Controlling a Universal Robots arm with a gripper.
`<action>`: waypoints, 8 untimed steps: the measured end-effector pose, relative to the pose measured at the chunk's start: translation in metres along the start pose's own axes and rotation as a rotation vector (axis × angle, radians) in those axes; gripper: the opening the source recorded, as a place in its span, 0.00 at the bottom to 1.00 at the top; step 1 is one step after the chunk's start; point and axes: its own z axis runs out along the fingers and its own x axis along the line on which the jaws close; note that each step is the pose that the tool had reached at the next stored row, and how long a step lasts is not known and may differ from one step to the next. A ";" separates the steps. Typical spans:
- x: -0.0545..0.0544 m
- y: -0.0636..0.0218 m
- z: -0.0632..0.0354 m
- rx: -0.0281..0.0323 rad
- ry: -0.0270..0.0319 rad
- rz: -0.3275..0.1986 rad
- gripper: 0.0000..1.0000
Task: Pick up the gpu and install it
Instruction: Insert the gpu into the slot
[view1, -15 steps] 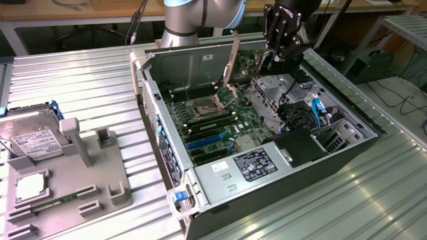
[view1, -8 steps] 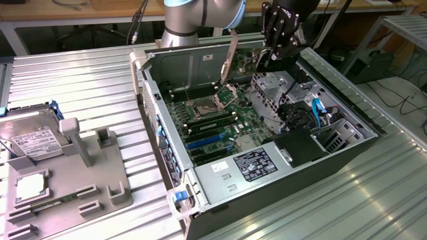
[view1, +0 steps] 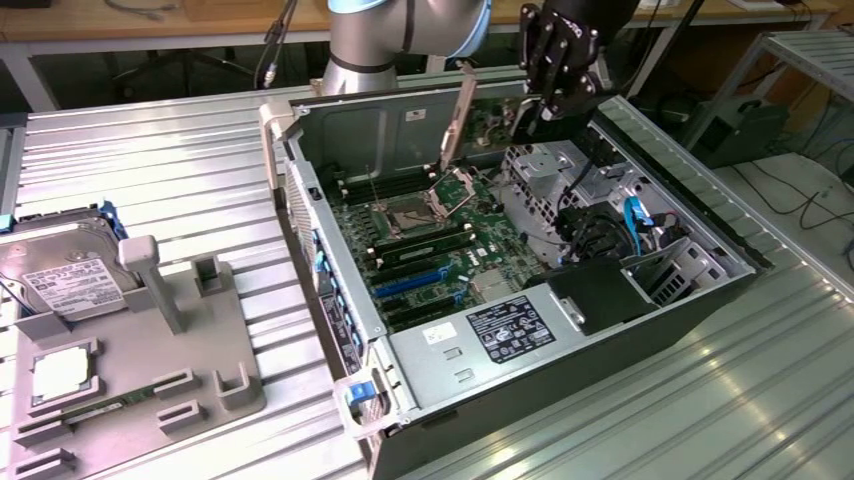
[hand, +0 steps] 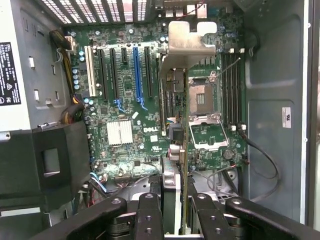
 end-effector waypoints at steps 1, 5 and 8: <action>0.000 0.0011 0.0002 -0.0003 -0.0004 -0.003 0.28; 0.000 0.0051 0.0009 -0.0016 -0.0007 -0.015 0.28; 0.001 0.0116 0.0014 -0.0024 -0.0019 -0.023 0.28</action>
